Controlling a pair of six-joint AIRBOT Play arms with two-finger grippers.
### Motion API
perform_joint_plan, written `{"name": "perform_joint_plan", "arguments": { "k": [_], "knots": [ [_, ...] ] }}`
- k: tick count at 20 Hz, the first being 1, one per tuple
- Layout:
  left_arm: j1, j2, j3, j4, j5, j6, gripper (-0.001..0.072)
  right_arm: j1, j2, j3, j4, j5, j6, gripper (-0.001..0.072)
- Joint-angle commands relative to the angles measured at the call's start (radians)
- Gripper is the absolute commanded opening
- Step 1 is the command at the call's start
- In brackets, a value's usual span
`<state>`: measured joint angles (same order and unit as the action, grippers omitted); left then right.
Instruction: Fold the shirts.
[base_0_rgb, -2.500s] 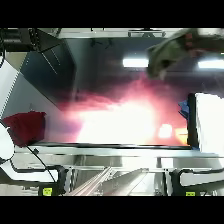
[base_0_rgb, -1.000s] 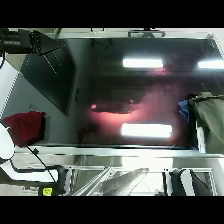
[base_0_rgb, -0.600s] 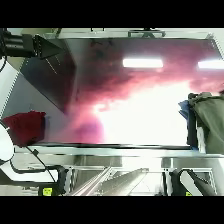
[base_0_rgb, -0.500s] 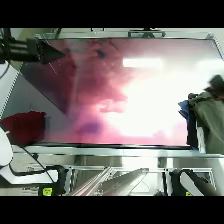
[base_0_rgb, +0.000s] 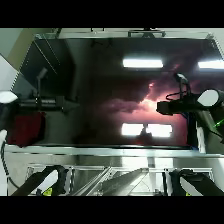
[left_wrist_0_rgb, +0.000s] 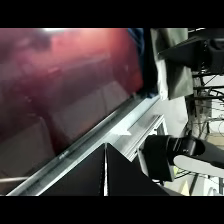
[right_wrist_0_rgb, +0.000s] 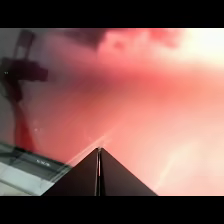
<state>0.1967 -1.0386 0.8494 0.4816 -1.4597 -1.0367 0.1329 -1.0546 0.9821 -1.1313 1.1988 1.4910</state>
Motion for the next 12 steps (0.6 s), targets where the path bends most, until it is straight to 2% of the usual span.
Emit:
{"name": "perform_joint_plan", "arguments": {
  "k": [1,12],
  "knots": [
    [0.001,0.077,-0.119,0.035,0.024,0.026,0.0009,0.031,-0.004,-0.021,0.003,0.008,-0.033,0.0024],
    [0.001,0.183,-0.118,0.032,0.031,0.022,0.0009,0.031,-0.004,-0.021,0.003,0.006,-0.033,0.0023]
  ]
}}
